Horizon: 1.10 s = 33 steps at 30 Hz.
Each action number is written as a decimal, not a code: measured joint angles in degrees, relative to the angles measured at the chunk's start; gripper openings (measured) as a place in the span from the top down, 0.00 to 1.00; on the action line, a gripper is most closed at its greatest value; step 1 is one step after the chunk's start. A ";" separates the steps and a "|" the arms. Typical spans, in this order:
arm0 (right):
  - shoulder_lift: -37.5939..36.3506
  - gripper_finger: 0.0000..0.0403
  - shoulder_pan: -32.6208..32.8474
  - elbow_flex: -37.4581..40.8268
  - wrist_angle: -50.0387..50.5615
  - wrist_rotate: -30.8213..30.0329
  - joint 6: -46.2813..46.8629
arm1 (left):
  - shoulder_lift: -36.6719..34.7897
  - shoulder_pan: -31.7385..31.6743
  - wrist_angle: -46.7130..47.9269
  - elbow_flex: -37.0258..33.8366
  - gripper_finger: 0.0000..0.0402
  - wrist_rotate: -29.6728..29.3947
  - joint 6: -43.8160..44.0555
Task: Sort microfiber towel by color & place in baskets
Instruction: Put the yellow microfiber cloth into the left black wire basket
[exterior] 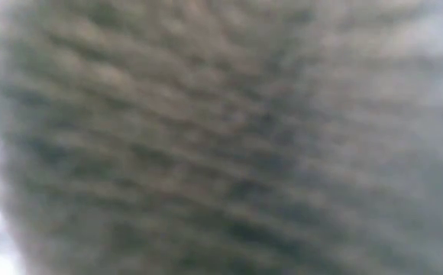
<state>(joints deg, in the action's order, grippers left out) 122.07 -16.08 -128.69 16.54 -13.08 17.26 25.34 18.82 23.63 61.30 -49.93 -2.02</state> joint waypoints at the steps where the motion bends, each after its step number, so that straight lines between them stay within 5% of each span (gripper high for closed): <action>1: 0.01 0.97 0.01 0.66 0.04 -0.01 0.22 | 0.00 0.01 -0.01 0.00 0.62 0.24 0.02; 16: 0.08 0.97 0.07 8.45 -0.61 3.30 6.20 | 0.00 0.01 0.01 0.00 0.62 1.56 2.10; 33: 0.08 0.97 0.02 8.45 -0.57 4.09 2.19 | 0.07 0.00 0.03 -0.02 0.62 6.70 2.91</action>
<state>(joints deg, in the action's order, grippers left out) 122.15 -16.05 -120.25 15.97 -8.99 19.45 25.41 18.82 23.66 61.28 -43.23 0.89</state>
